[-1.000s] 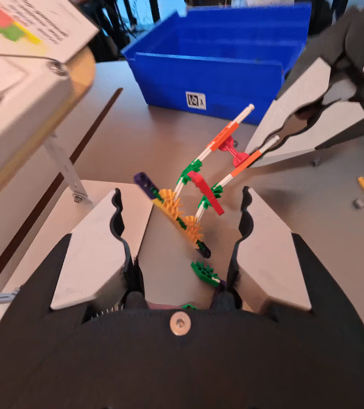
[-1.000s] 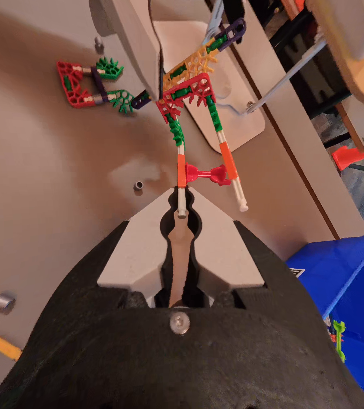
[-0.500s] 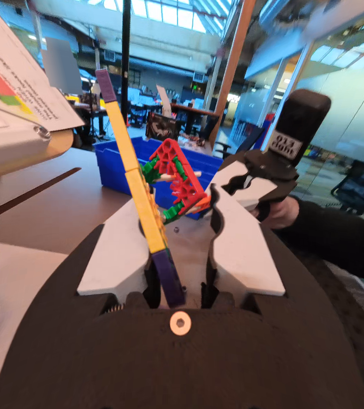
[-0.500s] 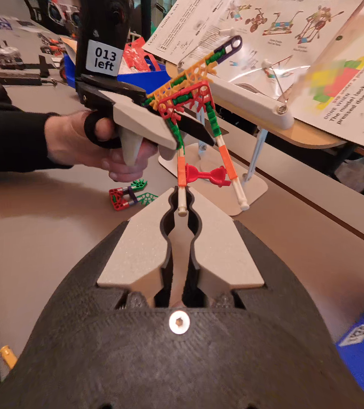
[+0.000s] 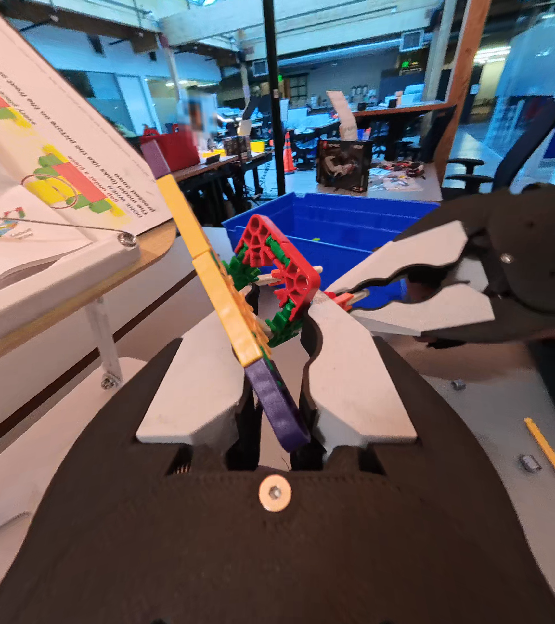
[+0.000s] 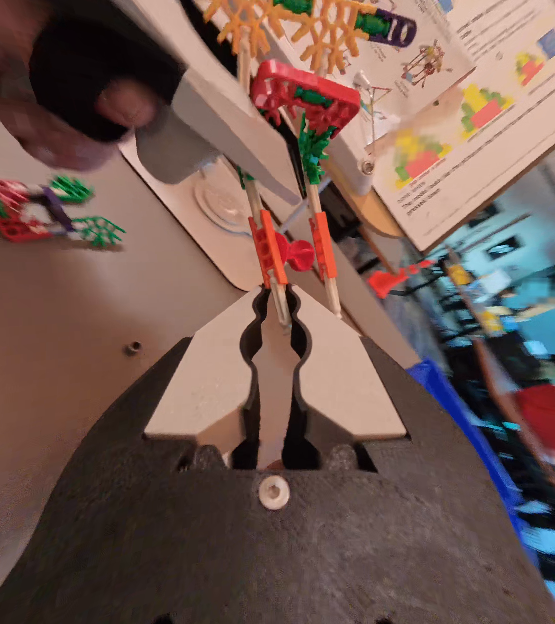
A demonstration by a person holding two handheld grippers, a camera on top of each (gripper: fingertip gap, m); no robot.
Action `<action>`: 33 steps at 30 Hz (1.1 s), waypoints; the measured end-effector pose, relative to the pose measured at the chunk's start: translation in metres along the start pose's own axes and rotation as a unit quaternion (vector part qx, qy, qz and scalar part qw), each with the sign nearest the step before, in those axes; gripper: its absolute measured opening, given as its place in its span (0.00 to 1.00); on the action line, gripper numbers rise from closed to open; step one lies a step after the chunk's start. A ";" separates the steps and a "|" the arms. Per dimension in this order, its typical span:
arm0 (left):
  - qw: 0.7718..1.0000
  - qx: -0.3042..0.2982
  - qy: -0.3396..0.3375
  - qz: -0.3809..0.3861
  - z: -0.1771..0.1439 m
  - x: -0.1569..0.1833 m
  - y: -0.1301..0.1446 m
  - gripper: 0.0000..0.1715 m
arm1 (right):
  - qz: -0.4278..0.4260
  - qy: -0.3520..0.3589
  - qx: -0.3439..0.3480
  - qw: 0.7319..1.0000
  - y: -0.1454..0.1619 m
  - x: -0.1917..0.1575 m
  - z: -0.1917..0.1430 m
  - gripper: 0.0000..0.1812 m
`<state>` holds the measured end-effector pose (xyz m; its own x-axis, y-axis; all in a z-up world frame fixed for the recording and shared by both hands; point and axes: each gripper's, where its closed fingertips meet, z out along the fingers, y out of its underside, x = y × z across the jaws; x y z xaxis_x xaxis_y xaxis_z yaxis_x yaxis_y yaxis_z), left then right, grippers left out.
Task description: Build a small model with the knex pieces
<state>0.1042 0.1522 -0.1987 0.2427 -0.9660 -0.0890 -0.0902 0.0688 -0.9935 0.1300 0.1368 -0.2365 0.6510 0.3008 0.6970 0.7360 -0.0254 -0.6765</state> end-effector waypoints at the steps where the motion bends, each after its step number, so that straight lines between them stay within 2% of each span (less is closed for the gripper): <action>1: 1.000 0.000 -0.010 -0.007 -0.001 -0.003 -0.001 0.12 | -0.041 0.032 -0.015 0.999 0.002 0.005 0.001 0.05; 3: 0.999 -0.022 -0.020 -0.016 0.000 -0.005 0.002 0.12 | -0.108 0.064 -0.044 0.991 0.006 0.005 0.004 0.02; 6: 0.998 -0.045 -0.029 -0.035 0.002 -0.006 0.007 0.12 | -0.150 0.087 -0.071 0.982 0.010 0.009 0.005 0.01; 9: 0.996 -0.037 -0.039 -0.066 0.002 -0.007 0.004 0.12 | -0.116 0.092 -0.071 0.986 0.009 0.012 0.004 0.01; 11: 0.995 -0.009 -0.041 -0.092 0.001 -0.004 0.000 0.12 | -0.087 0.099 -0.058 0.990 0.006 0.018 0.001 0.01; 13: 0.992 0.010 -0.056 -0.111 0.001 -0.003 0.001 0.12 | -0.042 0.084 -0.054 0.994 0.010 0.018 0.001 0.01; 17: 0.987 0.019 -0.074 -0.139 0.004 -0.002 0.006 0.12 | -0.014 0.063 -0.059 0.996 0.015 0.014 0.004 0.01; 21: 0.991 0.059 -0.060 -0.105 -0.007 -0.003 -0.018 0.11 | 0.105 -0.049 0.019 0.993 -0.005 -0.001 0.000 0.01; 25: 0.998 0.036 -0.007 -0.053 -0.006 0.002 -0.019 0.11 | 0.171 -0.154 0.071 0.971 -0.016 -0.011 -0.011 0.01; 27: 0.999 0.021 0.026 -0.026 -0.006 0.007 -0.017 0.11 | 0.210 -0.225 0.087 0.948 -0.019 -0.021 -0.019 0.02; 28: 0.999 0.015 0.039 -0.007 -0.006 0.010 -0.016 0.11 | 0.224 -0.254 0.094 0.936 -0.021 -0.025 -0.022 0.07; 33: 0.989 -0.005 0.114 0.099 -0.016 0.034 -0.016 0.11 | 0.276 -0.407 0.110 0.864 -0.029 -0.057 -0.045 0.08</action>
<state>0.0983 0.1143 -0.1851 -0.0040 -0.9651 -0.2619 -0.1246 0.2604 -0.9574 0.0800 0.0775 -0.2454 0.4802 0.8732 -0.0833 0.2444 -0.2244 -0.9434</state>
